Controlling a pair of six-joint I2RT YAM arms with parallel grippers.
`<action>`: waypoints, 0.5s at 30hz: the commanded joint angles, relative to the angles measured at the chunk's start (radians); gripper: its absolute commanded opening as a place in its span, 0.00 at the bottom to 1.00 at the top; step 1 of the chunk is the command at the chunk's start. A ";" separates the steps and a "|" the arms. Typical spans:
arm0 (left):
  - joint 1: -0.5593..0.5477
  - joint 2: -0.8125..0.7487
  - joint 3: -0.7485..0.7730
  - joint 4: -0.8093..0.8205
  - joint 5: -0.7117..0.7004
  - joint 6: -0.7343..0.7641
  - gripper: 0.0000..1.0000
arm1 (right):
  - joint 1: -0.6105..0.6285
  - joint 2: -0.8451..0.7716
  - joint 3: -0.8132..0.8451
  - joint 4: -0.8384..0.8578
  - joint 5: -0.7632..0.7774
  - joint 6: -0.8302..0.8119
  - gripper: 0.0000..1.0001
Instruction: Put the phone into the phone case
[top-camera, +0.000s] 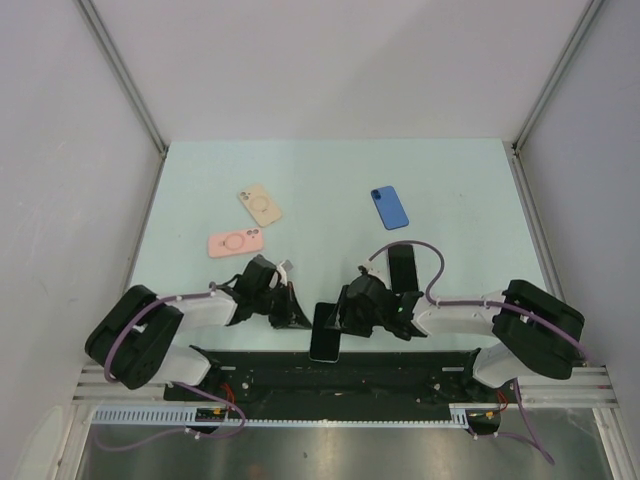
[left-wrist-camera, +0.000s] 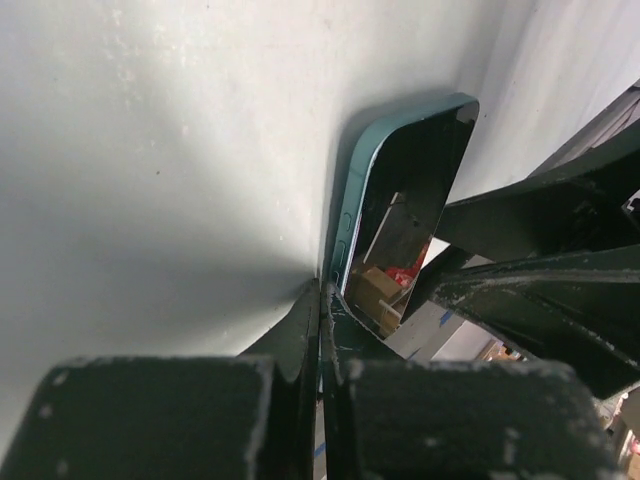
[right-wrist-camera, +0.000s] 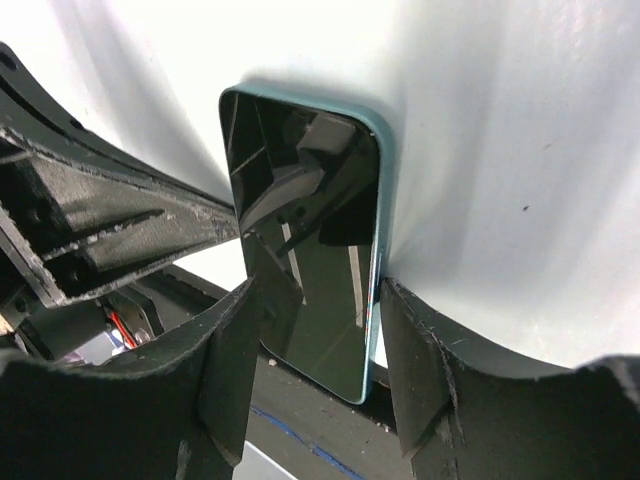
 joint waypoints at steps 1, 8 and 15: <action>-0.016 0.062 0.037 0.035 0.003 -0.005 0.00 | -0.045 0.038 0.016 0.098 0.016 -0.024 0.53; -0.014 0.212 0.202 0.029 0.006 0.013 0.00 | -0.186 0.109 0.051 0.193 -0.091 -0.104 0.51; -0.008 0.329 0.356 -0.086 -0.068 0.076 0.00 | -0.297 0.176 0.110 0.161 -0.179 -0.209 0.50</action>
